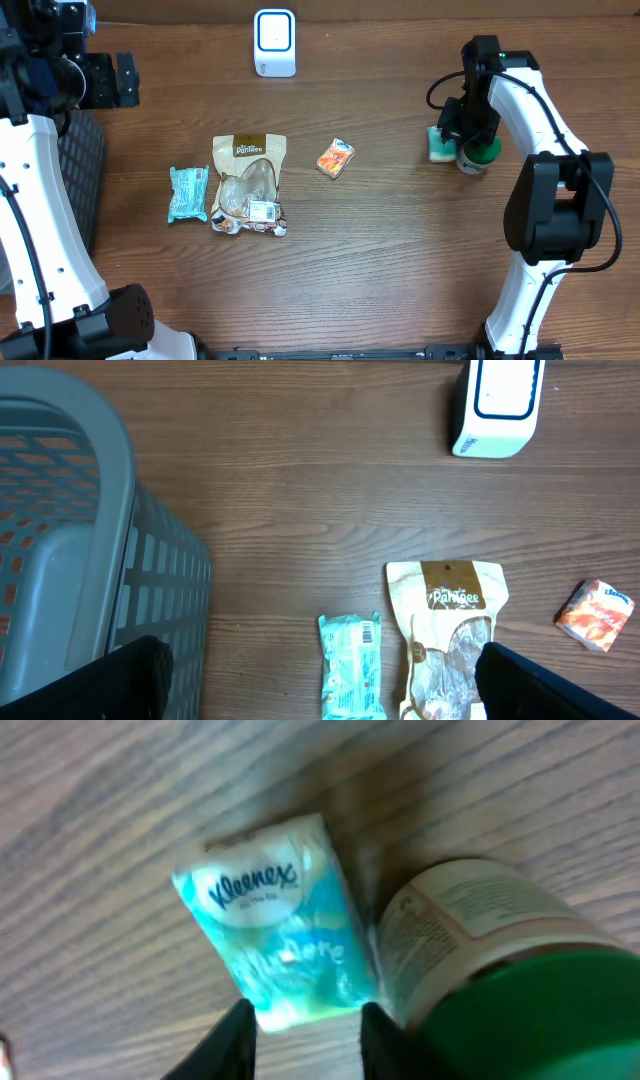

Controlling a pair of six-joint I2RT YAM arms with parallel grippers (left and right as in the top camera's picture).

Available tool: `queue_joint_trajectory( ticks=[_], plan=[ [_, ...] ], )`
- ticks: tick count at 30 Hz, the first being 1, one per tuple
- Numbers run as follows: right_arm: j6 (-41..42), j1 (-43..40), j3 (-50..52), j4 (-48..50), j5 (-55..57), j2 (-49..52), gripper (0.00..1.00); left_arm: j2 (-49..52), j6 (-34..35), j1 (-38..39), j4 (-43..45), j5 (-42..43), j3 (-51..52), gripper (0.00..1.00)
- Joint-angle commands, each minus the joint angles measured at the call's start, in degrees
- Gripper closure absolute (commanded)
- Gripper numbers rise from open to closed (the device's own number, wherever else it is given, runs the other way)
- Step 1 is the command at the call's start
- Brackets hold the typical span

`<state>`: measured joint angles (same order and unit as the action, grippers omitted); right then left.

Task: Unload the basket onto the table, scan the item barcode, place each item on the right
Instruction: 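Carry the mint pack right and place it beside the jar, then move the right gripper to the orange tissue pack and grasp it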

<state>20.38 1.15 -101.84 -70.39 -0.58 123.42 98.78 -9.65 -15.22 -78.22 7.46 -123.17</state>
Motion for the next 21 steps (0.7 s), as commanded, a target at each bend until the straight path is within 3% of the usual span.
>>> queue_joint_trajectory(
  ticks=[1,11,18,21],
  plan=[
    [0.2,-0.3,-3.3,-2.0,0.9,0.3,0.64,-0.2,-1.1,-0.1,0.0,-0.2,-1.2,0.01],
    [0.2,0.5,-20.9,-13.9,-4.6,0.3,0.55,-0.2,-1.1,-0.1,0.0,-0.2,-1.2,0.0],
    [-2.7,0.5,-28.2,-18.6,-19.2,0.2,0.57,-0.2,-1.1,-0.1,0.1,-0.2,-1.2,0.0],
    [-4.8,0.6,-29.1,-20.4,-23.6,0.2,0.62,-0.2,-1.1,-0.1,0.1,-0.2,-1.2,0.0]
  ],
)
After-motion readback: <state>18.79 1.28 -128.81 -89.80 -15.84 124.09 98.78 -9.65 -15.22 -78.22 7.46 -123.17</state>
